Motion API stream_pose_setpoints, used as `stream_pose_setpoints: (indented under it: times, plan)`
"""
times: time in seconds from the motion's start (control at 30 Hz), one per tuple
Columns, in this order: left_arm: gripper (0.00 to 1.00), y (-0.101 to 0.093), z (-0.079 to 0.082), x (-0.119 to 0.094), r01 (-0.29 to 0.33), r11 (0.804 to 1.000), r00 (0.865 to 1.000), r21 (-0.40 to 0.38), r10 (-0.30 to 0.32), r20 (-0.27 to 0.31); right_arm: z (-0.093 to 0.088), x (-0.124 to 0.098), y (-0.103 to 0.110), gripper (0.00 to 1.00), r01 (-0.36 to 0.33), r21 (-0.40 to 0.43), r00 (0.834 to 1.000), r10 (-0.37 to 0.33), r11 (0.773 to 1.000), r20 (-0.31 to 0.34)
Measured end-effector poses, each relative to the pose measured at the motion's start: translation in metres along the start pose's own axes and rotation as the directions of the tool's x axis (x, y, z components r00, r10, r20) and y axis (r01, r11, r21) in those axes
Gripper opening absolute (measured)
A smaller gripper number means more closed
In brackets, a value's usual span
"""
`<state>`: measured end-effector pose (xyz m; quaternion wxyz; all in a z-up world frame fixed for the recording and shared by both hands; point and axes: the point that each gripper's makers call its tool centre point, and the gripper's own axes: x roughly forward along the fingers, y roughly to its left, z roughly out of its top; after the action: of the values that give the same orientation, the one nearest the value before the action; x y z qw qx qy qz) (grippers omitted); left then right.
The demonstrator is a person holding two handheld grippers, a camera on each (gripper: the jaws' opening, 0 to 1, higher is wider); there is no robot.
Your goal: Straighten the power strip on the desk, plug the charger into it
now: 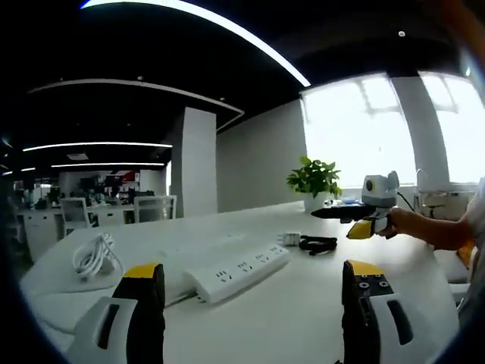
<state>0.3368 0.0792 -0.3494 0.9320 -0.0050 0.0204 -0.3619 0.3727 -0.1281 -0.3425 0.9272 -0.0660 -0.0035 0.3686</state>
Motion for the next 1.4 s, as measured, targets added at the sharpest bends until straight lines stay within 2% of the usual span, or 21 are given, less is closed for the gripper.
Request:
stream_pose_setpoints:
  times: [0.37, 0.67, 0.77, 0.9, 1.07, 1.13, 1.3, 1.4]
  plan:
    - [0.99, 0.001, -0.005, 0.001, -0.017, 1.000, 1.000, -0.023, 0.017, 0.022, -0.003, -0.024, -0.026, 0.97, 0.090, -0.014, 0.996, -0.090, 0.996, -0.014]
    - [0.99, -0.005, -0.005, 0.001, -0.013, 1.000, 1.000, -0.010, 0.014, 0.021, -0.015, -0.038, -0.028, 0.94, 0.110, -0.072, 0.993, -0.113, 0.991, -0.045]
    - [0.99, -0.008, -0.005, 0.002, -0.009, 1.000, 1.000, 0.000, 0.009, 0.027, -0.026, -0.040, -0.029, 0.90, 0.108, -0.092, 0.989, -0.116, 0.990, -0.095]
    - [0.99, -0.010, -0.010, 0.005, -0.009, 0.999, 1.000, 0.031, 0.009, 0.012, -0.036, -0.039, -0.029, 0.80, 0.067, -0.099, 0.988, -0.080, 0.993, -0.135]
    - [0.99, -0.012, -0.011, 0.006, 0.010, 1.000, 1.000, 0.021, -0.010, 0.006, -0.049, -0.037, -0.034, 0.62, 0.030, -0.024, 0.980, -0.034, 0.999, -0.194]
    - [0.99, -0.010, -0.012, 0.005, 0.011, 1.000, 1.000, 0.020, -0.011, 0.003, -0.052, -0.036, -0.038, 0.58, 0.020, -0.011, 0.979, -0.022, 1.000, -0.204]
    - [0.99, -0.005, -0.011, 0.002, -0.002, 1.000, 1.000, -0.002, 0.002, 0.009, -0.063, -0.036, -0.051, 0.47, 0.023, -0.029, 0.964, -0.030, 0.999, -0.263]
    - [0.99, -0.004, -0.012, 0.002, -0.003, 1.000, 1.000, -0.003, 0.003, 0.009, -0.070, -0.035, -0.053, 0.43, -0.007, -0.040, 0.949, -0.006, 0.999, -0.316]
